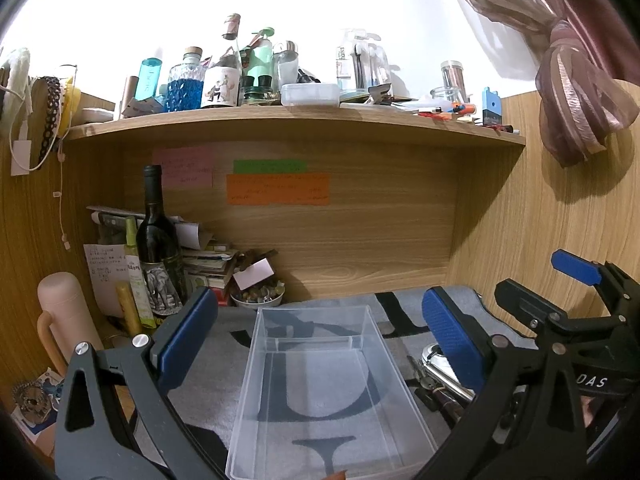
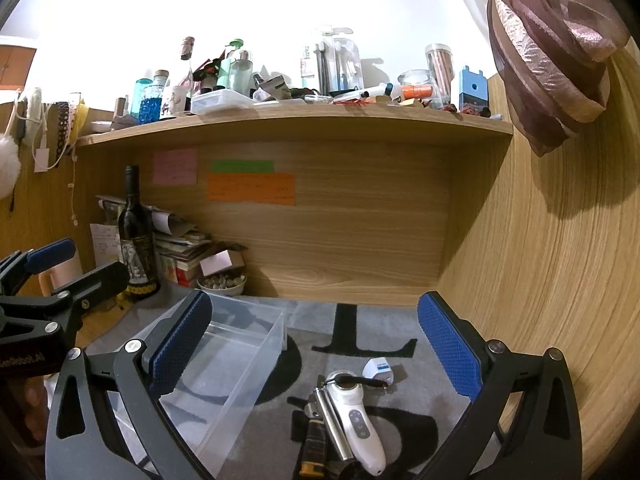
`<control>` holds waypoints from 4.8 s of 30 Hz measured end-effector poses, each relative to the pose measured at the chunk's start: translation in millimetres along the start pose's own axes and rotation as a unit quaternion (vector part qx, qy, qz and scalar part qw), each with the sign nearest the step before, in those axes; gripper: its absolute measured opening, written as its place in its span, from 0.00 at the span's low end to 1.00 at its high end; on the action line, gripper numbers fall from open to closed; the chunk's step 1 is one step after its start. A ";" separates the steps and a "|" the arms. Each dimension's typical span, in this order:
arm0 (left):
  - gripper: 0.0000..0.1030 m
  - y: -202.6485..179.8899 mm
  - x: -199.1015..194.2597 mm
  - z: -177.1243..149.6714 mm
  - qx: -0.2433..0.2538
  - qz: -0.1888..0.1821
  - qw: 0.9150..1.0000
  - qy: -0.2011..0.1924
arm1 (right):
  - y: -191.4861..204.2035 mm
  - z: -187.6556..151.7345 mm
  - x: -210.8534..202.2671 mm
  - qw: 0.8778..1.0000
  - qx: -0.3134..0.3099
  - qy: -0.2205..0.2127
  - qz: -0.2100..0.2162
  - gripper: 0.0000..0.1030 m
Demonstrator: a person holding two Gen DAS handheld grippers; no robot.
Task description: Organize rigid objects
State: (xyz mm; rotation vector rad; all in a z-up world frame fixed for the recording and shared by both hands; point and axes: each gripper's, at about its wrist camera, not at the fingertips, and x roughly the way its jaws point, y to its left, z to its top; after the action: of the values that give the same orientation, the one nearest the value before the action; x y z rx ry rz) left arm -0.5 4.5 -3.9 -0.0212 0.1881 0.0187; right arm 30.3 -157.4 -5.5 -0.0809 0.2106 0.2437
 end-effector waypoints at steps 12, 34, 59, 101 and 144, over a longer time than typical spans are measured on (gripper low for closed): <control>1.00 0.8 0.5 0.9 -0.002 -0.001 1.000 0.002 | 4.4 0.0 -3.1 1.000 -0.004 -0.004 0.002 1.00; 1.00 1.0 0.5 0.7 -0.002 -0.001 1.000 0.002 | 3.9 0.7 -3.5 1.000 -0.004 -0.005 0.003 1.00; 0.78 43.5 41.0 -3.2 -0.031 -0.024 0.996 0.085 | -29.0 -16.4 36.2 0.996 0.025 0.073 -0.037 1.00; 0.10 97.2 150.8 -63.9 -0.041 -0.103 0.925 0.364 | -89.3 -89.2 209.5 0.925 0.071 0.372 -0.037 0.34; 0.09 96.5 144.7 -63.9 -0.048 -0.098 0.929 0.353 | 64.4 -15.6 171.3 0.960 -0.023 0.244 0.132 0.33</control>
State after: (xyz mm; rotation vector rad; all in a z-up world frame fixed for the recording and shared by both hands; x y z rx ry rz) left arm 127.7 101.9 -95.6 -0.1445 0.9064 -0.1827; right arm 173.8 -57.2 -61.3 -0.1588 0.7113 0.4943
